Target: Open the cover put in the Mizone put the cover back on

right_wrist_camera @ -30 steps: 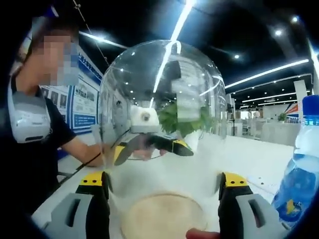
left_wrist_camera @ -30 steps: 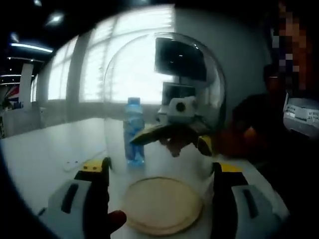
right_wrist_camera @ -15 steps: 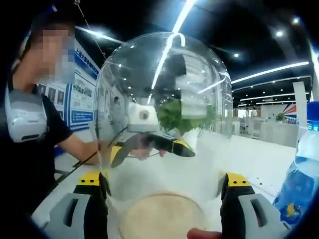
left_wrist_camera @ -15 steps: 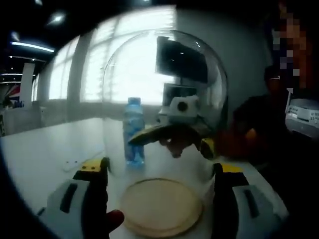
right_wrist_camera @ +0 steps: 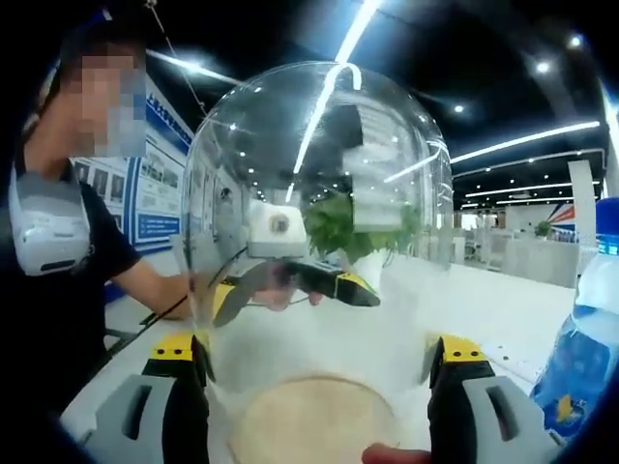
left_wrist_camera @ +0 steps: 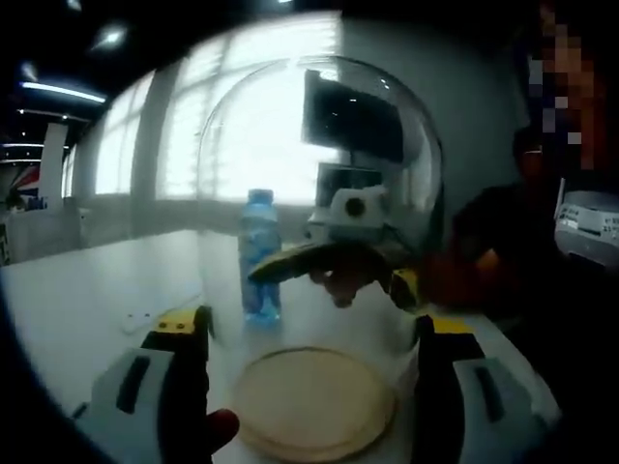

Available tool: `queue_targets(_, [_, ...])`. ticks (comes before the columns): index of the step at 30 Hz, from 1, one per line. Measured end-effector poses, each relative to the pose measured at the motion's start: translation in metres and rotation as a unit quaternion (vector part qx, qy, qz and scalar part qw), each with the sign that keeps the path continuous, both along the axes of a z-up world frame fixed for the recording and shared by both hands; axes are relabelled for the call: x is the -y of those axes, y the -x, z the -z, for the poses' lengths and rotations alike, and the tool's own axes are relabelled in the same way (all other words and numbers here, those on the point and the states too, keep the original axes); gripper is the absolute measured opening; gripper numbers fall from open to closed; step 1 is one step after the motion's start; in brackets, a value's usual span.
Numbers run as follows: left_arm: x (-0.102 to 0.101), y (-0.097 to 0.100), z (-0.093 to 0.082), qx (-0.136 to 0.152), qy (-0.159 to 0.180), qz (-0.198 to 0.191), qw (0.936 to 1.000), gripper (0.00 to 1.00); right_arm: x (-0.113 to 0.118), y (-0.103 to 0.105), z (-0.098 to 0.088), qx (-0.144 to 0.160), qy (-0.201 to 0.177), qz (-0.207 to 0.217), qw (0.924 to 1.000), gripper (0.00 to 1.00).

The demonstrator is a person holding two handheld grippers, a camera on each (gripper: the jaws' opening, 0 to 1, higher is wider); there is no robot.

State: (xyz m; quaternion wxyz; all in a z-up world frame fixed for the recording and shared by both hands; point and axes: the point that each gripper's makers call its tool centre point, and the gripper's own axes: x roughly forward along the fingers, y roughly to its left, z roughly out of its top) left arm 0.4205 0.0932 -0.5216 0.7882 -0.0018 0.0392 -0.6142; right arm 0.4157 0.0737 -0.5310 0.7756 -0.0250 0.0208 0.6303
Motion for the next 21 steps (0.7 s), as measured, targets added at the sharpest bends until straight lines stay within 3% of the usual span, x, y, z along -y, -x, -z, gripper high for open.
queue_targets(21, [0.0012, -0.0003, 0.0007, 0.006, 0.000, -0.003, 1.0000, 0.77, -0.0004, -0.0005, -0.0012, 0.003, -0.009, 0.000, 0.9999, 0.89])
